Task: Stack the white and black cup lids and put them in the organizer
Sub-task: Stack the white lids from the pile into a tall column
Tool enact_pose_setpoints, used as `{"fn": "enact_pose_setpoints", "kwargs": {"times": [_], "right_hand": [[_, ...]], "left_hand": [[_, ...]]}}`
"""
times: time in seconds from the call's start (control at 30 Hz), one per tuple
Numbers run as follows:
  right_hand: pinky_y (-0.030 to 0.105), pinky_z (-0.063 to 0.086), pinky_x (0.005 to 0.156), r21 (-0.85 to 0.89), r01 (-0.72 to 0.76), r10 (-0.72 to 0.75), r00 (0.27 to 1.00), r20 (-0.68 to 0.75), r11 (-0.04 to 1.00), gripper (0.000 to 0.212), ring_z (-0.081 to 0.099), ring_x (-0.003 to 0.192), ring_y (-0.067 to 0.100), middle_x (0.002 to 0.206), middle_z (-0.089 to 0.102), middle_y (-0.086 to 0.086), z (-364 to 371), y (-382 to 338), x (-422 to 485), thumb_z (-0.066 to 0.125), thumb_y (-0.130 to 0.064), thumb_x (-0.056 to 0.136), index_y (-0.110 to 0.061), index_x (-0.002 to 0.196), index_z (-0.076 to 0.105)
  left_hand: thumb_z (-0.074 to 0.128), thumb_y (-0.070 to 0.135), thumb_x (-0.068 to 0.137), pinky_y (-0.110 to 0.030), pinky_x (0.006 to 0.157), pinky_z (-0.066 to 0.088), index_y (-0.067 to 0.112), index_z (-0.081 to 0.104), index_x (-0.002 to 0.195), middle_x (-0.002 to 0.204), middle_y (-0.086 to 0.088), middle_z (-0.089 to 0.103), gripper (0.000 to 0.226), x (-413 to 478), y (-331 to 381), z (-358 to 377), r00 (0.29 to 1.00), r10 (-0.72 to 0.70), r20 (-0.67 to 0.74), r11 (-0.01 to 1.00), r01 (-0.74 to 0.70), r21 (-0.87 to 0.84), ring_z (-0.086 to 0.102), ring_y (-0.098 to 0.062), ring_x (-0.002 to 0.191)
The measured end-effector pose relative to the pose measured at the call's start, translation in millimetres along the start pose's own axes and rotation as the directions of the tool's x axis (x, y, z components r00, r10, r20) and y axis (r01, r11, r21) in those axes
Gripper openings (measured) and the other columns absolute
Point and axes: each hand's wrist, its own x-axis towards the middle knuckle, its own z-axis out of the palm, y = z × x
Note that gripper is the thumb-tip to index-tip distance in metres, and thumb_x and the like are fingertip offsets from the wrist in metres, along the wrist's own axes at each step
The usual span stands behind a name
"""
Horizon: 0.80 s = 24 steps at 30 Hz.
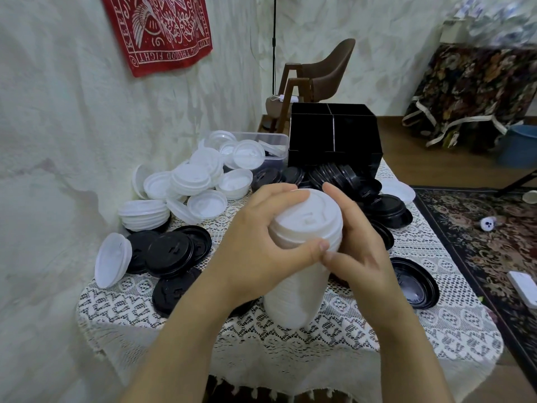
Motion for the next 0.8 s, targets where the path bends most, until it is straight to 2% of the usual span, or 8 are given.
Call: {"fn": "enact_pose_setpoints", "kwargs": {"times": [0.1, 0.17, 0.23, 0.27, 0.37, 0.47, 0.63, 0.8], "right_hand": [[0.041, 0.041, 0.108, -0.069, 0.001, -0.005, 0.999, -0.054, 0.998, 0.060, 0.047, 0.135, 0.023, 0.141, 0.053, 0.002, -5, 1, 1, 0.054, -0.026, 0.077, -0.022, 0.137, 0.050], [0.049, 0.035, 0.112, -0.142, 0.021, -0.035, 0.995, -0.096, 0.990, 0.052, 0.044, 0.136, 0.021, 0.143, 0.051, 0.002, -3, 1, 2, 0.049, -0.043, 0.087, -0.025, 0.136, 0.053], [0.048, 0.034, 0.114, -0.199, 0.074, -0.097, 0.989, -0.111, 0.977, 0.052, 0.043, 0.137, 0.017, 0.144, 0.050, -0.001, 5, -3, 4, 0.048, -0.057, 0.091, -0.029, 0.134, 0.054], [0.042, 0.034, 0.115, -0.225, 0.103, -0.131, 0.985, -0.110, 0.969, 0.051, 0.041, 0.138, 0.014, 0.144, 0.050, -0.003, 9, -4, 5, 0.047, -0.061, 0.091, -0.031, 0.133, 0.054], [0.025, 0.036, 0.111, -0.270, 0.159, -0.189, 0.978, -0.088, 0.950, 0.040, 0.043, 0.135, 0.008, 0.140, 0.051, -0.006, 16, -3, 8, 0.050, -0.050, 0.094, -0.029, 0.127, 0.057], [0.025, 0.039, 0.107, -0.284, 0.177, -0.212, 0.972, -0.097, 0.942, 0.032, 0.047, 0.131, 0.009, 0.136, 0.054, -0.004, 15, 1, 9, 0.047, -0.034, 0.094, -0.026, 0.123, 0.059], [0.018, 0.039, 0.102, -0.272, 0.175, -0.215, 0.969, -0.122, 0.946, 0.037, 0.050, 0.128, 0.008, 0.133, 0.055, 0.004, 18, 4, 10, 0.046, -0.029, 0.093, -0.012, 0.122, 0.062], [0.015, 0.036, 0.103, -0.263, 0.184, -0.221, 0.968, -0.119, 0.947, 0.037, 0.048, 0.128, 0.005, 0.133, 0.055, 0.004, 19, 3, 7, 0.042, -0.026, 0.096, -0.010, 0.123, 0.062]], "left_hand": [[0.066, 0.061, 0.058, -0.009, 0.096, 0.036, 0.038, 0.058, 0.117, 0.128, 0.025, 0.048, 0.063, -2, -2, 2, 1.000, -0.006, 0.023, 1.000, 0.005, 0.014, 0.045, 0.007, 0.122], [0.065, 0.060, 0.060, -0.005, 0.094, 0.034, 0.037, 0.058, 0.119, 0.128, 0.026, 0.047, 0.063, -3, -2, 3, 1.000, -0.004, 0.030, 1.000, 0.003, 0.006, 0.043, 0.009, 0.121], [0.065, 0.058, 0.064, -0.004, 0.093, 0.033, 0.034, 0.058, 0.121, 0.128, 0.025, 0.046, 0.063, -4, -3, 4, 0.999, 0.009, 0.044, 1.000, -0.008, -0.013, 0.043, 0.009, 0.122], [0.065, 0.056, 0.066, -0.004, 0.094, 0.033, 0.031, 0.058, 0.122, 0.128, 0.023, 0.046, 0.062, -3, -3, 4, 0.999, 0.015, 0.052, 0.999, -0.014, -0.031, 0.043, 0.008, 0.122], [0.066, 0.047, 0.072, -0.009, 0.094, 0.037, 0.026, 0.059, 0.121, 0.127, 0.013, 0.049, 0.054, -3, -2, 7, 0.996, 0.035, 0.084, 0.994, -0.026, -0.108, 0.047, 0.002, 0.121], [0.066, 0.041, 0.074, -0.013, 0.092, 0.041, 0.022, 0.059, 0.120, 0.124, 0.010, 0.051, 0.050, -5, -4, 11, 0.997, 0.044, 0.060, 0.980, -0.031, -0.196, 0.051, -0.004, 0.118], [0.064, 0.034, 0.074, -0.039, 0.095, 0.047, 0.022, 0.056, 0.119, 0.123, -0.002, 0.056, 0.047, -9, -12, 18, 1.000, 0.015, 0.020, 0.935, -0.007, -0.354, 0.055, -0.022, 0.115], [0.053, 0.031, 0.076, -0.026, 0.094, 0.044, 0.010, 0.055, 0.119, 0.127, -0.005, 0.054, 0.048, -9, -15, 27, 0.994, 0.055, -0.094, 0.919, -0.087, -0.384, 0.052, -0.022, 0.119]]}}
